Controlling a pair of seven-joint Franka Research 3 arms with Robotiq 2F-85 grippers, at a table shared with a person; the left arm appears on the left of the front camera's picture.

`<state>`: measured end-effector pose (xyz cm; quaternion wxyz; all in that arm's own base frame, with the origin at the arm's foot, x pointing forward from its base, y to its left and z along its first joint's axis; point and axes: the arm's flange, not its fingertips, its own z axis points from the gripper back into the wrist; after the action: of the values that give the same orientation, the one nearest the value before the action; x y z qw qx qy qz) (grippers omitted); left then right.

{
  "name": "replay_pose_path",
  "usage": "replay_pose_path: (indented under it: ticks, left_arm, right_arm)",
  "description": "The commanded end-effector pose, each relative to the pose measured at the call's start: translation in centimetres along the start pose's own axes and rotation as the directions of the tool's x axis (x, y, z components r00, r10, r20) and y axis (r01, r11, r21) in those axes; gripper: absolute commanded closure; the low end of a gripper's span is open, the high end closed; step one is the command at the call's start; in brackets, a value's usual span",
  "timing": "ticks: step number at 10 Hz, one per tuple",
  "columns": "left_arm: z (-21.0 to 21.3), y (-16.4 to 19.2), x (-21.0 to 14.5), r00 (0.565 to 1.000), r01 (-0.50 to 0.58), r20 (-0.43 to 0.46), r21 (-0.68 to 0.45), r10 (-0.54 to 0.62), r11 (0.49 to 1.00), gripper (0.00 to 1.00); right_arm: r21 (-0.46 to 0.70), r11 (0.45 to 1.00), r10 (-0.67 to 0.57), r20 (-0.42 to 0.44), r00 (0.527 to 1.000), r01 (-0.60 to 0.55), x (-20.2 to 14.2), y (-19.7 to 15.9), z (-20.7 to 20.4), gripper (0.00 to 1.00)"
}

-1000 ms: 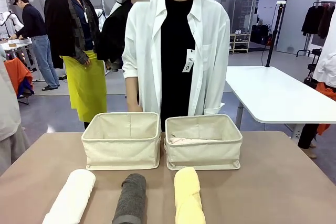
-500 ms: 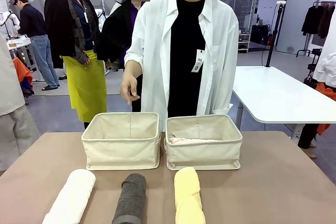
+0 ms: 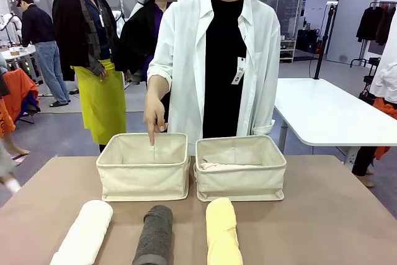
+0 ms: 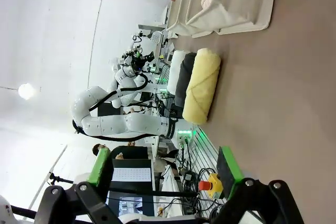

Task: Divide the towels into two baskets.
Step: Pick up one hotel-folded towel from the bottom of the table and place it in the Fabric basket indicated by the person.

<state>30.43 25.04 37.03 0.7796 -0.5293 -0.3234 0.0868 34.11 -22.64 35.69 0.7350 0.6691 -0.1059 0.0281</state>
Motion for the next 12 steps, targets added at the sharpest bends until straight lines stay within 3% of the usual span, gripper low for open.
replay_pose_path:
  ticks: [1, 3, 5, 8, 9, 12]
  left_arm:
    - [0.4, -0.1, 0.0, 1.0, 0.003, 0.009, -0.011, -0.003, 1.0, 0.0]
    - [0.0, 0.0, 0.0, 1.0, 0.0, 0.0, 0.0, 0.0, 1.0, 0.0]
    - [-1.7, -3.9, -0.2, 0.974, 0.16, -0.177, 0.11, -0.139, 0.981, 0.0]
    - [-5.7, -7.9, -2.1, 0.913, 0.263, -0.377, 0.243, -0.159, 0.934, 0.0]
    - [-6.7, -8.8, -2.2, 0.905, 0.259, -0.403, 0.264, -0.138, 0.929, 0.0]
    - [-12.8, -12.7, -2.7, 0.809, 0.383, -0.565, 0.302, -0.16, 0.873, 0.0]
  right_arm:
    - [0.003, 1.0, 0.021, 0.007, 1.0, -0.021, -0.4, 0.2, 0.0, 0.0]
    - [0.003, 1.0, 0.021, 0.007, 1.0, -0.021, -0.4, 0.2, 0.0, 0.0]
    - [0.003, 1.0, 0.021, 0.007, 1.0, -0.021, -0.4, 0.2, 0.0, 0.0]
    - [0.003, 1.0, 0.021, 0.007, 1.0, -0.021, -0.4, 0.2, 0.0, 0.0]
    - [0.003, 1.0, 0.021, 0.007, 1.0, -0.021, -0.4, 0.2, 0.0, 0.0]
    - [0.003, 1.0, 0.021, 0.007, 1.0, -0.021, -0.4, 0.2, 0.0, 0.0]
